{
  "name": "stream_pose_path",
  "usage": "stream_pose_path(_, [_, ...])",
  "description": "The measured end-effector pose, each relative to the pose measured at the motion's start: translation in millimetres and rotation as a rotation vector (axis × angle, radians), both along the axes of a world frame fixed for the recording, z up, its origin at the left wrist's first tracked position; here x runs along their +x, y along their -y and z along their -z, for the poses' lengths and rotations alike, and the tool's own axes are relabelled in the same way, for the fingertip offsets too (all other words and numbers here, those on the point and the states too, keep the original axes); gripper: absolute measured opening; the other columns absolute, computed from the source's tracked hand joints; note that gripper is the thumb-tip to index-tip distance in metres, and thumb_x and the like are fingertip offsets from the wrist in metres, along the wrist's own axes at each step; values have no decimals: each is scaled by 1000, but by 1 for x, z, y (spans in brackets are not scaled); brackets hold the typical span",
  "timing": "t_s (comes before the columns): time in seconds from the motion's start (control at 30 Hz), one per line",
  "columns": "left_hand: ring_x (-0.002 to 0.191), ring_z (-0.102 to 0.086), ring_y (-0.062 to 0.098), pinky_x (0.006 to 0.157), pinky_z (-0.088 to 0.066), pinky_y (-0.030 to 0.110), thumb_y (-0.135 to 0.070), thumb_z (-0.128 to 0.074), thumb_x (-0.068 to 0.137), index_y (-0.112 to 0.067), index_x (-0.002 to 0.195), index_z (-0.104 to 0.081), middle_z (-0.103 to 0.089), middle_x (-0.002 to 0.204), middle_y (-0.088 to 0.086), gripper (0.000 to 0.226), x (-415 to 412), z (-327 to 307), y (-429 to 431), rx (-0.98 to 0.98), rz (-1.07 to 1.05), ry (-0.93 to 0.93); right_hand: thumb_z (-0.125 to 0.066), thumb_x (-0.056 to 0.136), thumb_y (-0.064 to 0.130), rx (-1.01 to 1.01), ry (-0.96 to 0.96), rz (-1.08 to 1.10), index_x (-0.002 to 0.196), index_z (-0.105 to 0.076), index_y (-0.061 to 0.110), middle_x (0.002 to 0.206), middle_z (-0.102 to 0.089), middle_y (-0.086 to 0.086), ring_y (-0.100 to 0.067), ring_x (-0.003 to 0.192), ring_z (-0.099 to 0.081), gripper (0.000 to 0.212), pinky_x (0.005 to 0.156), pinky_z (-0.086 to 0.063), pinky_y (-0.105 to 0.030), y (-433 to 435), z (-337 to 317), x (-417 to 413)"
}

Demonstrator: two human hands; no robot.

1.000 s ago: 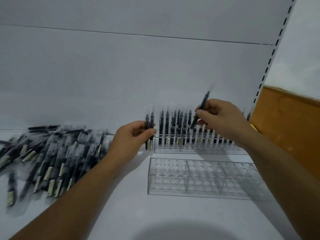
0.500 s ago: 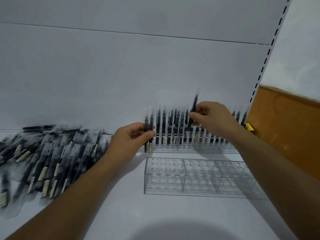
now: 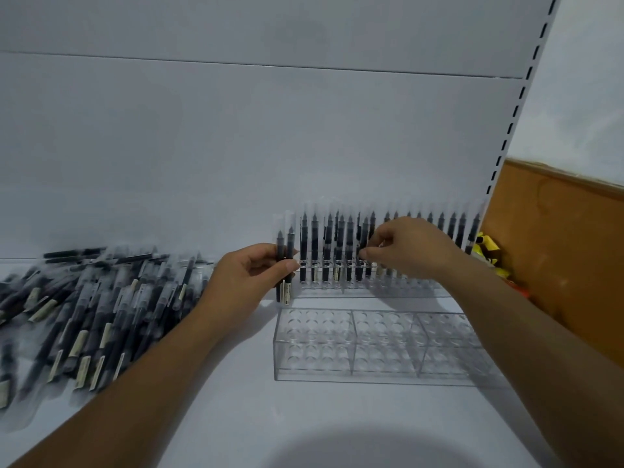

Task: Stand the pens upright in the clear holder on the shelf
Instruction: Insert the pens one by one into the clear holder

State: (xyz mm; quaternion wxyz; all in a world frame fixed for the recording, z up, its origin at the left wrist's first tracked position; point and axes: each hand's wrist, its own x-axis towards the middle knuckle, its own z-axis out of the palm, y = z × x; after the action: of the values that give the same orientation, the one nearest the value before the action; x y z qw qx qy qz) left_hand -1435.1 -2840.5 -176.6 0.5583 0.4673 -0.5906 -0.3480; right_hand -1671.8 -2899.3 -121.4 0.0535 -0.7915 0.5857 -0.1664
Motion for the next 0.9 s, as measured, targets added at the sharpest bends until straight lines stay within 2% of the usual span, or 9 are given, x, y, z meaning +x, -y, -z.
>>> stream_pose_path(0.1, [87,-73,20,82,-57,28,-15,-71,81,-21,93,-73,-76,86,4,14,-5,-5,-1,-13,-6,-32,-61,91,48,-20,106,-17,94,-70,27,79,-62,15,-5,71,-57,23,70,-48,-27,-7,-2,-8])
stream_pose_path(0.2, [87,-72,17,85,-57,31,-13,-70,83,-17,97,-72,-76,88,4,15,-12,-19,1,-29,-11,-26,-62,91,44,-21,278,-78,97,-71,27,82,-67,9,-10,75,-62,20,70,-52,-29,-15,-4,-10])
stream_pose_path(0.3, [88,-72,17,87,-57,35,-15,-68,86,-18,98,-72,-76,89,2,13,-23,-37,6,-16,35,10,-65,89,42,-45,498,-148,95,-72,28,78,-67,3,-13,71,-62,17,63,-49,-23,-21,-9,-8])
stream_pose_path(0.43, [90,-71,13,78,-55,23,-19,-68,87,-21,101,-72,-76,90,-2,15,-53,-56,11,5,128,75,-68,86,42,-41,764,-220,93,-73,33,79,-65,2,-5,60,-53,12,57,-45,-22,-24,-13,-9])
stream_pose_path(0.53, [85,-71,9,68,-52,17,-21,-70,86,-26,99,-73,-76,88,-2,14,-77,-60,14,0,152,124,-68,87,38,-87,830,-229,89,-72,32,63,-58,16,1,52,-47,8,54,-38,-17,-22,-13,-14])
stream_pose_path(0.63, [87,-71,11,78,-56,25,-24,-69,87,-30,96,-72,-76,88,-2,11,-90,-50,16,7,144,127,-69,88,35,-100,828,-216,84,-70,32,59,-59,25,3,52,-49,5,55,-37,-17,-20,-11,-18])
stream_pose_path(0.7, [86,-71,8,79,-55,22,-22,-68,87,-30,94,-71,-76,88,-5,11,-92,-41,17,22,134,98,-70,87,34,-99,818,-209,83,-70,30,64,-61,21,3,56,-52,6,59,-41,-19,-20,-8,-20])
stream_pose_path(0.8, [81,-71,4,71,-52,13,-18,-68,88,-24,96,-72,-76,84,-7,10,-89,-33,18,58,81,18,-69,89,33,-168,898,-165,82,-68,27,75,-64,9,-5,62,-58,9,61,-48,-24,-19,-7,-20])
stream_pose_path(0.9, [84,-71,6,80,-54,20,-20,-68,88,-22,96,-73,-76,86,-5,9,-88,-29,20,83,59,44,-66,90,36,-333,917,-54,84,-66,26,82,-67,7,-12,66,-62,12,63,-52,-32,-15,-8,-22])
